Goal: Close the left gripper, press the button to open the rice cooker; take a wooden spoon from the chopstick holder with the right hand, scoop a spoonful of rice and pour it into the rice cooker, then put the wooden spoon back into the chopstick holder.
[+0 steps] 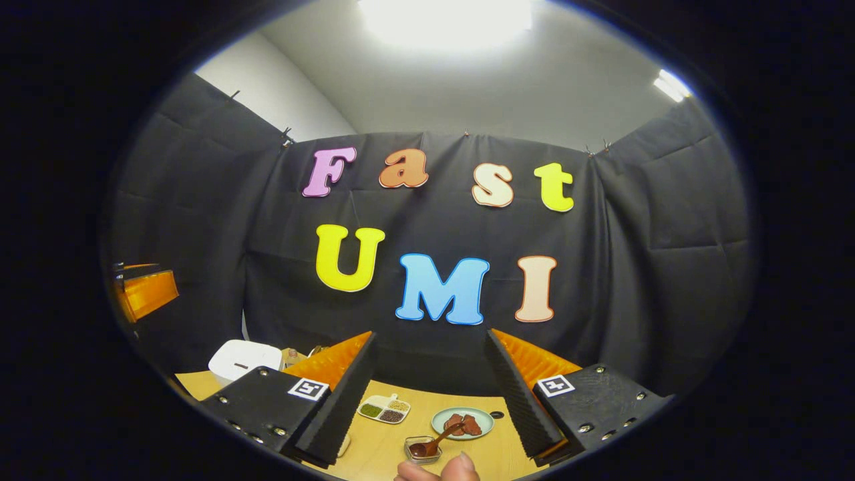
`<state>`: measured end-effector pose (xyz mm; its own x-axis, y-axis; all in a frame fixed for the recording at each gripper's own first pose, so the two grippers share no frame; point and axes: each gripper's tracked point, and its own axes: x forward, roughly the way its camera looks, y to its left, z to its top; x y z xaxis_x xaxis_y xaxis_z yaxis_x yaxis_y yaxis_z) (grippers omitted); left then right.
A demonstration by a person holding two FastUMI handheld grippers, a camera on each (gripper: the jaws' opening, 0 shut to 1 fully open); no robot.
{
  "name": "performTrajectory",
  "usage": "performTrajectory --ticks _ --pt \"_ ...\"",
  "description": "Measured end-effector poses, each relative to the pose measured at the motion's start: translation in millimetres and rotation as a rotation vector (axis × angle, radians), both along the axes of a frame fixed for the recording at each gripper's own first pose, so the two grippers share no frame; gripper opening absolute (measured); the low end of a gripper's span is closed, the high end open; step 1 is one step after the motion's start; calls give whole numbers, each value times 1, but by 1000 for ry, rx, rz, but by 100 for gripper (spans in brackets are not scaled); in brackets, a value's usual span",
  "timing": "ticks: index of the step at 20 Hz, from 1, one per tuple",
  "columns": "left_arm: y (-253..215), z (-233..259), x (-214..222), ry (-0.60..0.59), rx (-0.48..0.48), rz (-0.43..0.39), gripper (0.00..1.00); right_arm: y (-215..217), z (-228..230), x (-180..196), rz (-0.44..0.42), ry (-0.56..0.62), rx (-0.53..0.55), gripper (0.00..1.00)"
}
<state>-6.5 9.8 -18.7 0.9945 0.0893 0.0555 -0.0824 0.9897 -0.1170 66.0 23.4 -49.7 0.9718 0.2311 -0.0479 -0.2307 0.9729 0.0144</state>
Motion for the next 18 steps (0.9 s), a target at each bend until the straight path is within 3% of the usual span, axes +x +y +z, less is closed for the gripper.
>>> performTrajectory --ticks 12,18 --pt "26 -11 4 8 -38 -10 92 14 -8 1 -6 44 -1 97" --pt "29 -11 9 8 -25 -31 93 -2 -4 -1 -47 46 -25 98"
